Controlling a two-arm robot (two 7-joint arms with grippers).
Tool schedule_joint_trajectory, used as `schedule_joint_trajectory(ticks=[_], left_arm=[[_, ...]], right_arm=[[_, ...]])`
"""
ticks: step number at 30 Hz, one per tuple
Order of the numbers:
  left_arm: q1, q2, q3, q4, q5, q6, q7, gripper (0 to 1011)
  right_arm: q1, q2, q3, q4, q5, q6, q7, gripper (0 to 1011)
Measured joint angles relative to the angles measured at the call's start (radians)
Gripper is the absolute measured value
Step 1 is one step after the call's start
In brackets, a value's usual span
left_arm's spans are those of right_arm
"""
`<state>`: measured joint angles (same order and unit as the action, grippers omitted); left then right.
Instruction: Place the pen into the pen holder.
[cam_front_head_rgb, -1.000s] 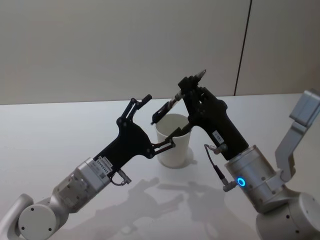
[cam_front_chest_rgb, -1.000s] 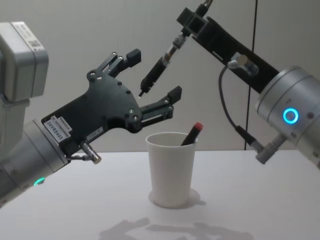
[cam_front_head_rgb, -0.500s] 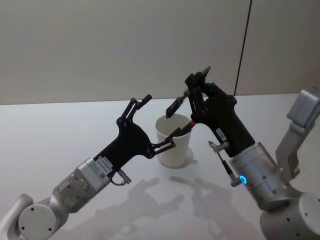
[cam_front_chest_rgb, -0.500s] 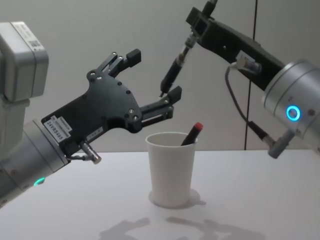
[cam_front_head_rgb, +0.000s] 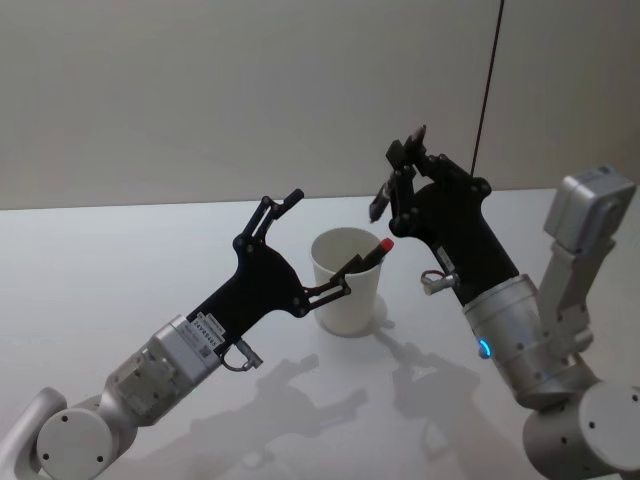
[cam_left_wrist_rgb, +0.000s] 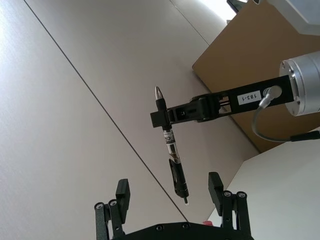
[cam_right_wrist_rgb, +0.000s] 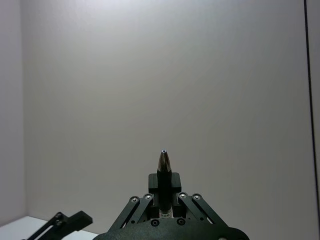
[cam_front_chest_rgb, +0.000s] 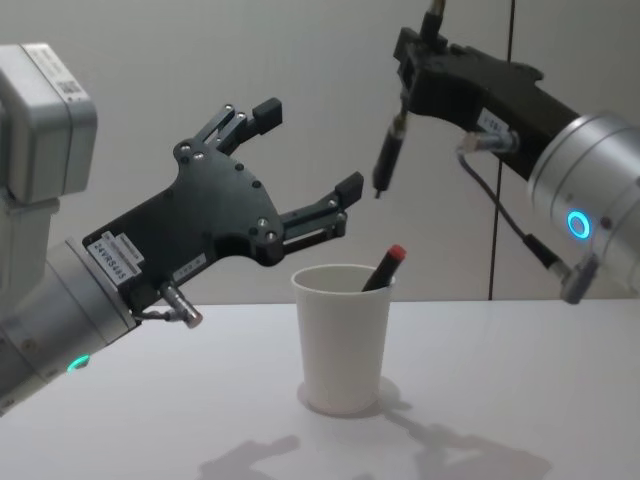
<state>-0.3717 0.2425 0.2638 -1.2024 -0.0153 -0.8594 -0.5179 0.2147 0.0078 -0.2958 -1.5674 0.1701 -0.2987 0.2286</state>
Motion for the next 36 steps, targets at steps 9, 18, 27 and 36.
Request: schedule_joint_trajectory(ticks=[9,18,27,36], left_arm=[[0.0,0.0,0.0,0.0,0.0,0.0,0.0,1000],[0.0,0.0,0.0,0.0,0.0,0.0,0.0,1000],[0.0,0.0,0.0,0.0,0.0,0.0,0.0,1000],[0.0,0.0,0.0,0.0,0.0,0.0,0.0,1000]], right_arm=[[0.026,-0.008,0.002,0.027,-0.163,-0.003,-0.103,118],[0.059,-0.016,0.008,0.069,-0.22,-0.014,-0.128,118],[0.093,-0.026,0.014,0.112,-0.199,-0.018,-0.097,117],[0.124,-0.035,0.018,0.149,-0.163,-0.003,-0.054,117]])
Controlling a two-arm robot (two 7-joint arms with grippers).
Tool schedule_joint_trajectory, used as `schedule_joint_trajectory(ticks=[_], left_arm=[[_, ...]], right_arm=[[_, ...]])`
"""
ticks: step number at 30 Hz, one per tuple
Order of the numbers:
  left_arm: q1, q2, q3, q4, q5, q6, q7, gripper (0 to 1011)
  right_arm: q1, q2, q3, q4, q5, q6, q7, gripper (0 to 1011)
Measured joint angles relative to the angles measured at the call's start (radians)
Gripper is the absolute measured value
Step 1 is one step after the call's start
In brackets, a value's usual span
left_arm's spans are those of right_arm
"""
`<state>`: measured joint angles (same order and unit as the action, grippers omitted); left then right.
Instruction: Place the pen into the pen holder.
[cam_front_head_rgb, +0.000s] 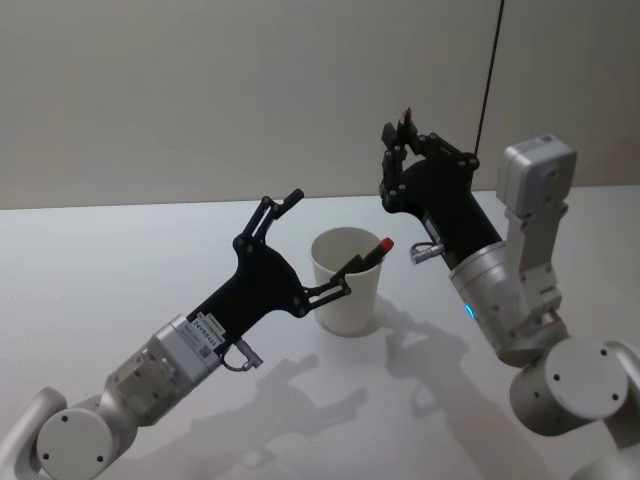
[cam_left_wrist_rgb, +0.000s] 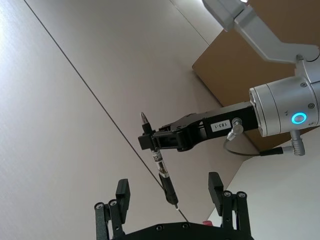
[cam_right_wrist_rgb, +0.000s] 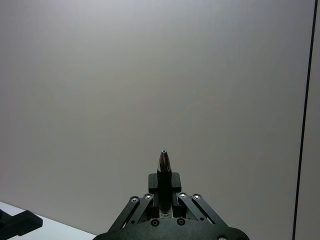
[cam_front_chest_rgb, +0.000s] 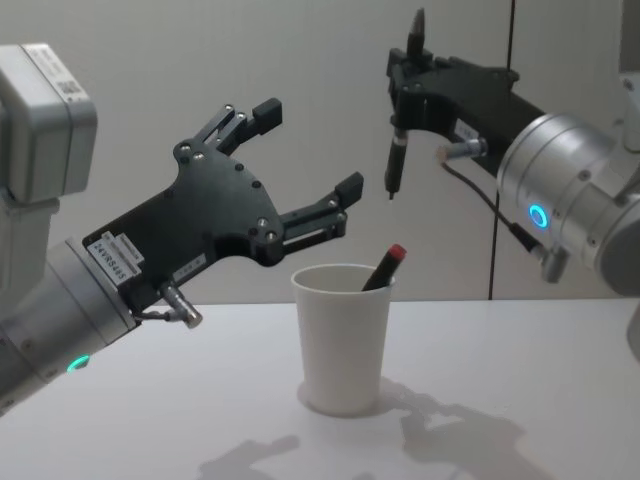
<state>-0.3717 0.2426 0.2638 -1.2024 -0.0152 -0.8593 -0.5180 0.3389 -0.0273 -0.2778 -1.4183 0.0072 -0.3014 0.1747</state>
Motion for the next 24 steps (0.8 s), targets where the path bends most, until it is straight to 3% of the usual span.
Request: schedule_joint_trajectory(ticks=[19,24], left_arm=[[0.0,0.0,0.0,0.0,0.0,0.0,0.0,1000],[0.0,0.0,0.0,0.0,0.0,0.0,0.0,1000]], right_arm=[[0.037,-0.013,-0.004,0.069,0.025,0.07,0.055,117],[0.043,-0.016,-0.006,0.082,0.034,0.076,0.069,214]])
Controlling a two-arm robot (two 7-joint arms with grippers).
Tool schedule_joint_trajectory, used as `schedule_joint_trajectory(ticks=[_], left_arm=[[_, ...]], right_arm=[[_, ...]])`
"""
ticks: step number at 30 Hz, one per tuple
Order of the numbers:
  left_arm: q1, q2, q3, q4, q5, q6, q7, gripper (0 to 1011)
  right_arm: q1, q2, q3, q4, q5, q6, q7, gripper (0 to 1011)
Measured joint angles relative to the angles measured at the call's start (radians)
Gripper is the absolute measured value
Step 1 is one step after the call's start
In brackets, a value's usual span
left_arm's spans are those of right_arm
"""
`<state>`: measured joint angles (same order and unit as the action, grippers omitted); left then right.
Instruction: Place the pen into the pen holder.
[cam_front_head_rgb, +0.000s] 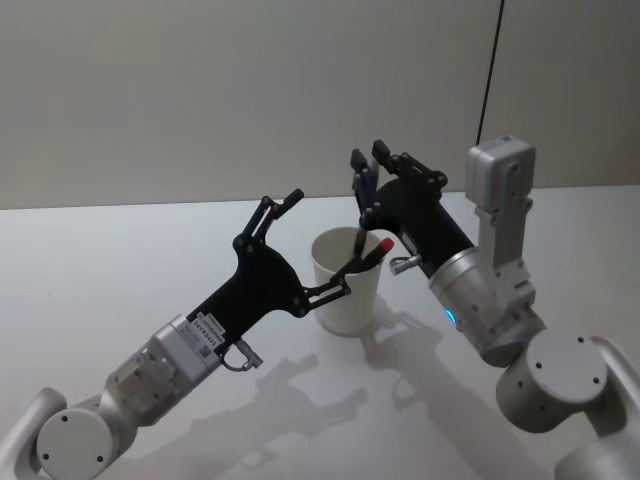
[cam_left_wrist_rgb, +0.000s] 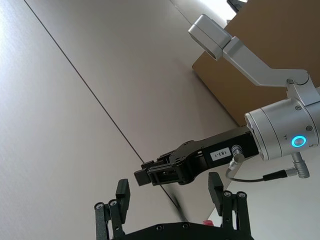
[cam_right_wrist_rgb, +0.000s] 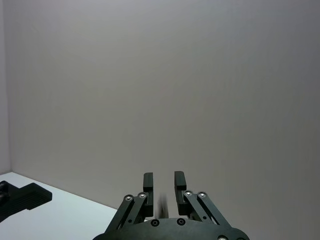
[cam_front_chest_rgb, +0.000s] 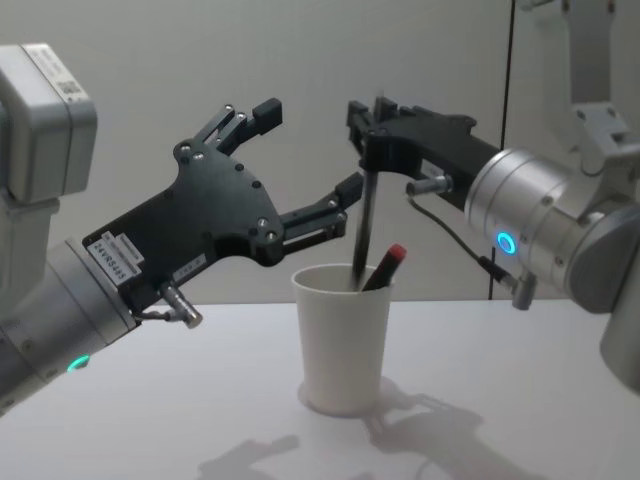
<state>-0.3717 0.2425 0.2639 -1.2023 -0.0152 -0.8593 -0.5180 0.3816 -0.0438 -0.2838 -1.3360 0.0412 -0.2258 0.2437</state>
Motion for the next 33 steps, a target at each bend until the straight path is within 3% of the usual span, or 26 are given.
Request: schedule_joint_trajectory(ticks=[9,23,33], left_arm=[[0.0,0.0,0.0,0.0,0.0,0.0,0.0,1000],[0.0,0.0,0.0,0.0,0.0,0.0,0.0,1000],[0.0,0.0,0.0,0.0,0.0,0.0,0.0,1000]], right_arm=[[0.008,-0.004,-0.004,0.013,0.02,-0.003,0.023,554],[0.01,-0.005,-0.006,0.014,0.031,-0.012,0.03,984],[0.01,-0.004,-0.007,0.014,0.034,-0.015,0.031,1001]])
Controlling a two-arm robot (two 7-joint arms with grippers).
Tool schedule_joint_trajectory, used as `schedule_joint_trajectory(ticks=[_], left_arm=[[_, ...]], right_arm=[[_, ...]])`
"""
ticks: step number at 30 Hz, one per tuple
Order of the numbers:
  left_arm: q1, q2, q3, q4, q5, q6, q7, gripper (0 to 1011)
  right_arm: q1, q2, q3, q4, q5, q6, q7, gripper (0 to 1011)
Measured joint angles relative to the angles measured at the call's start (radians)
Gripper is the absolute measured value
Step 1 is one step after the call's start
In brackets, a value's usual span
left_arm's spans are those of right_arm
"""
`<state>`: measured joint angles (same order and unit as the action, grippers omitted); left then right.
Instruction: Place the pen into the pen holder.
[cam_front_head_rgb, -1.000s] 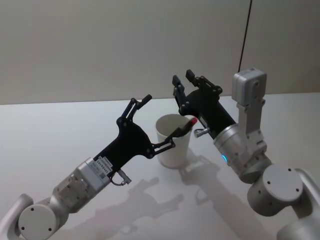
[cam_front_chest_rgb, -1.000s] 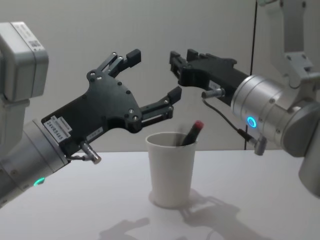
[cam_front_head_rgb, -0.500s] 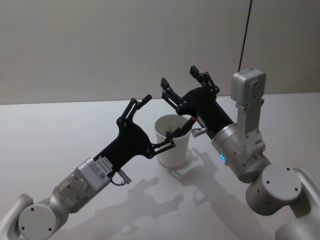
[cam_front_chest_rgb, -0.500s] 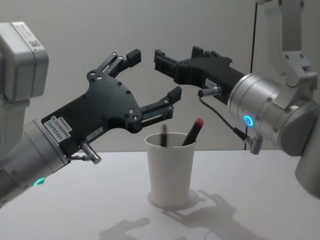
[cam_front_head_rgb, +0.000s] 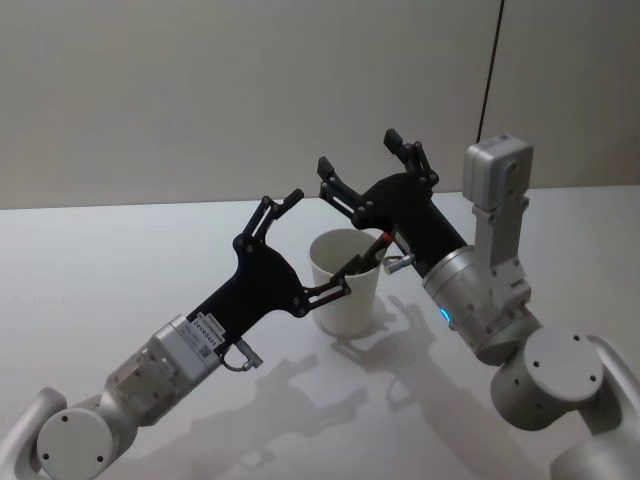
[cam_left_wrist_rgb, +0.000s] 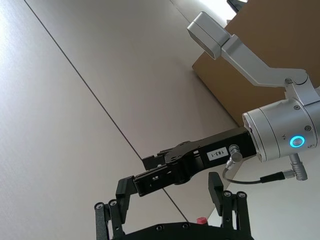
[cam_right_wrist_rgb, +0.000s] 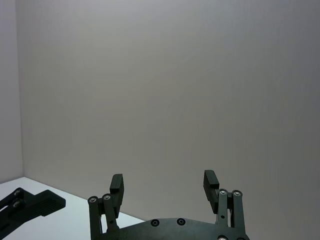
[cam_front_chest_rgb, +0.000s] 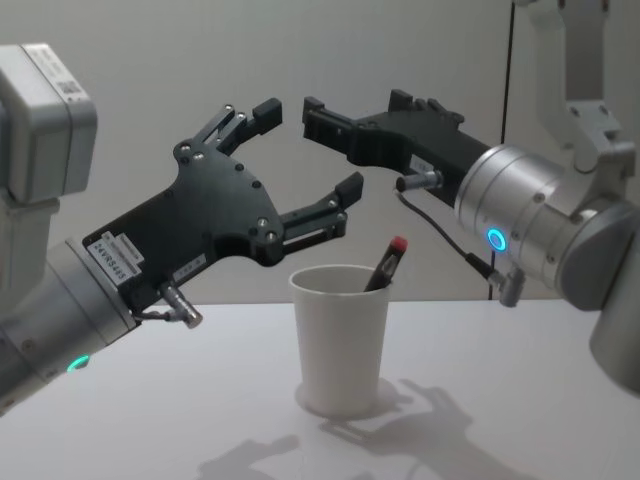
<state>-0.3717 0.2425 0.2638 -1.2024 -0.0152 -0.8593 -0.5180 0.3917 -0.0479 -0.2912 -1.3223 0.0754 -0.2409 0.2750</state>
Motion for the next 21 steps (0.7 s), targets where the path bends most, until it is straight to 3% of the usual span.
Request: schedule_joint_trajectory(ticks=[21], left_arm=[[0.0,0.0,0.0,0.0,0.0,0.0,0.0,1000]], right_arm=[[0.0,0.0,0.0,-0.001,0.002,-0.002,0.001,1001]])
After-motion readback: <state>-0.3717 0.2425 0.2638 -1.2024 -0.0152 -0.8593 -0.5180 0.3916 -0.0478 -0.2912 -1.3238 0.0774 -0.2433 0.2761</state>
